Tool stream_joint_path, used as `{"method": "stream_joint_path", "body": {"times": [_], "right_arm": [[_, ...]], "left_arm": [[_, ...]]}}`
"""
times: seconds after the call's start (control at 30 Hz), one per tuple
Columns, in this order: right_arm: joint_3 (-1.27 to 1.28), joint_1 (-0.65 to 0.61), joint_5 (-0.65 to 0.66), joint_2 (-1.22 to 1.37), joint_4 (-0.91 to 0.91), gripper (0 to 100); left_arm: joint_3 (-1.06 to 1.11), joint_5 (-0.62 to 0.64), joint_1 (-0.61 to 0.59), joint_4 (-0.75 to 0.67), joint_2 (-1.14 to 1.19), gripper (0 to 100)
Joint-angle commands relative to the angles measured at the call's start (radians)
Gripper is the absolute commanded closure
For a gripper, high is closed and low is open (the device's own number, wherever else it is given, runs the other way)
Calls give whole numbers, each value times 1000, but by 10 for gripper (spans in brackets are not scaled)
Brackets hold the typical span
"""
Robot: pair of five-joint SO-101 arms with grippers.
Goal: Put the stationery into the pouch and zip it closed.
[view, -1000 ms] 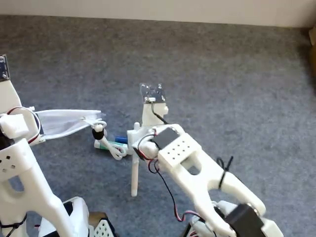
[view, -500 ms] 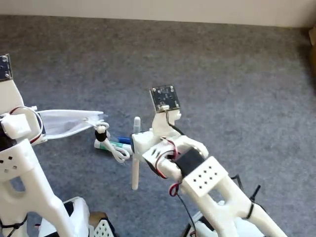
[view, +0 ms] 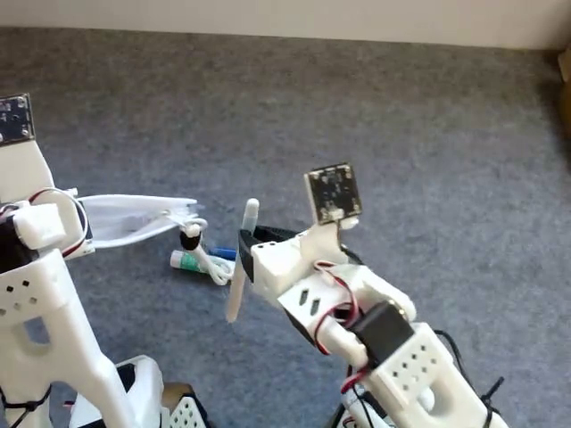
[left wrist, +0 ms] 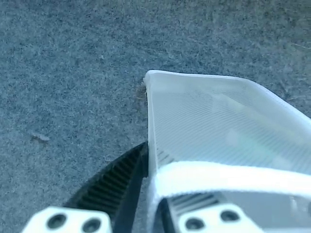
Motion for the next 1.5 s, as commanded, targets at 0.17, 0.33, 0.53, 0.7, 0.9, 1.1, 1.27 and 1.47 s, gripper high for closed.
{"method": "stream_joint_path", "body": {"times": [0.17,0.33,0.53,0.7,0.9,1.1,1.27,1.47], "right_arm": [[-12,-10,12,-160,4,993],[-13,-12,12,-225,1,993],[-12,-12,12,-321,-54,993],[-12,-12,9,-358,-104,993],[-19,-12,6,-361,-119,993],[-21,-12,6,-361,-203,993],[-12,-12,6,-360,-377,993],[-12,-12,6,-358,-490,993]], "left_arm": [[-7,12,36,-17,-10,992],[-7,12,38,-17,-10,992],[-7,12,38,-17,-10,991],[-7,12,38,-17,-10,991],[-7,12,38,-17,-10,991],[-7,12,38,-17,-10,990],[-7,12,38,-18,-10,990],[-8,11,47,-18,-10,990]]}}
